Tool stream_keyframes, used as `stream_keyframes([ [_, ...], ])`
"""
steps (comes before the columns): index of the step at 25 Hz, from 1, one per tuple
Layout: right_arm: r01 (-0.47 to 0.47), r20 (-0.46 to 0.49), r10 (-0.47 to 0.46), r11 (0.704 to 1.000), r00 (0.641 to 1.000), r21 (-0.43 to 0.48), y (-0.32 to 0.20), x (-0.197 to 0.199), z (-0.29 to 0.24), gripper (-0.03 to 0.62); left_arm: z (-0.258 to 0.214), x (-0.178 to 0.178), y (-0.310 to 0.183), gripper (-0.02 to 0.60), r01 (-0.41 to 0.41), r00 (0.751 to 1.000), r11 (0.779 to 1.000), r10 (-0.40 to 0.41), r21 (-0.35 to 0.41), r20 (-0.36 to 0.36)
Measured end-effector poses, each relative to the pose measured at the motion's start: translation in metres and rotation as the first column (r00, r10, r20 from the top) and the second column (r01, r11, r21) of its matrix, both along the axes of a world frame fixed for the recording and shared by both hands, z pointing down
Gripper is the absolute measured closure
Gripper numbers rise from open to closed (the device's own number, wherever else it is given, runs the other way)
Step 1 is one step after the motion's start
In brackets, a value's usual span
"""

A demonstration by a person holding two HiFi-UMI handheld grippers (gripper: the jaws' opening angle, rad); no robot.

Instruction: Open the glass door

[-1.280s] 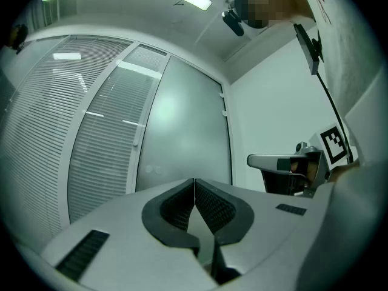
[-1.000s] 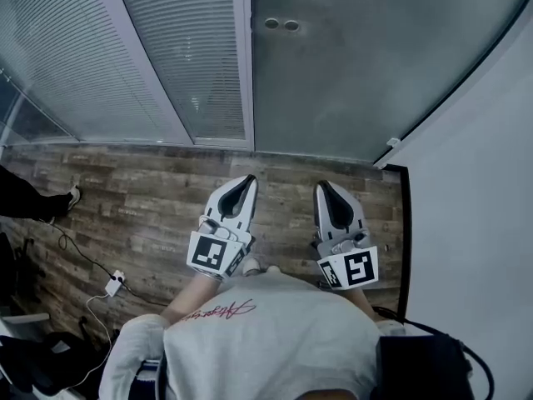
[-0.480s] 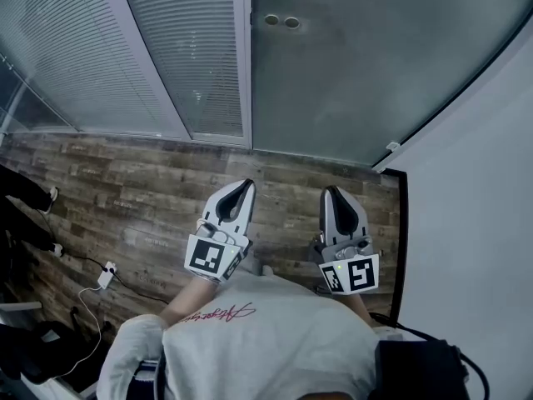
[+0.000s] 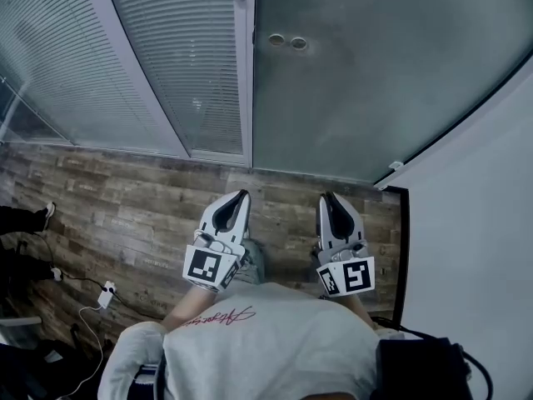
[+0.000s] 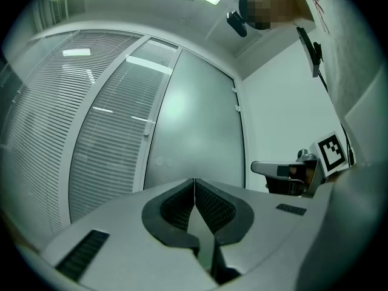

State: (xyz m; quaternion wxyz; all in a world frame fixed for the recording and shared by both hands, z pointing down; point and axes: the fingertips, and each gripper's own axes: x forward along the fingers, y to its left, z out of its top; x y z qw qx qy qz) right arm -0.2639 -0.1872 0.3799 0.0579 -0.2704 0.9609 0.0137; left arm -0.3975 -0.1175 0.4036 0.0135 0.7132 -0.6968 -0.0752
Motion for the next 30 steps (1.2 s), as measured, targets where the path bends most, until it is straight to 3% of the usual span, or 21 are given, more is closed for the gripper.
stream_keyframes([
  [6, -0.045, 0.003, 0.045, 0.999, 0.999, 0.005, -0.091, -0.087, -0.003, 0.557, 0.000, -0.079, -0.076, 0.565, -0.036, 0.999, 0.999, 0.036, -0.002, 0.023],
  [8, -0.061, 0.012, 0.061, 0.998, 0.998, 0.009, -0.120, -0.118, -0.010, 0.498, -0.004, -0.104, -0.100, 0.565, -0.058, 0.998, 0.998, 0.058, -0.005, 0.031],
  [13, -0.139, 0.019, 0.139, 0.989, 0.990, 0.042, -0.191, -0.179, -0.020, 0.477, -0.013, -0.153, -0.148, 0.565, -0.092, 0.994, 0.996, 0.092, -0.003, 0.054],
  [17, -0.203, -0.026, 0.203, 0.979, 0.979, -0.006, -0.257, -0.225, -0.005, 0.434, -0.010, -0.168, -0.162, 0.565, -0.099, 0.994, 0.995, 0.099, -0.015, 0.036],
  [22, -0.302, -0.091, 0.297, 0.952, 0.951, -0.049, -0.335, -0.262, 0.013, 0.427, -0.004, -0.177, -0.159, 0.565, -0.090, 0.996, 0.995, 0.090, -0.047, 0.013],
  [27, -0.363, -0.137, 0.361, 0.932, 0.923, 0.011, -0.361, -0.277, 0.003, 0.428, 0.014, -0.188, -0.144, 0.565, -0.080, 0.997, 0.993, 0.081, -0.083, 0.011],
  [30, -0.357, -0.132, 0.352, 0.934, 0.927, -0.016, -0.368, -0.286, 0.005, 0.448, 0.020, -0.199, -0.144, 0.565, -0.062, 0.998, 0.994, 0.062, -0.095, -0.001],
])
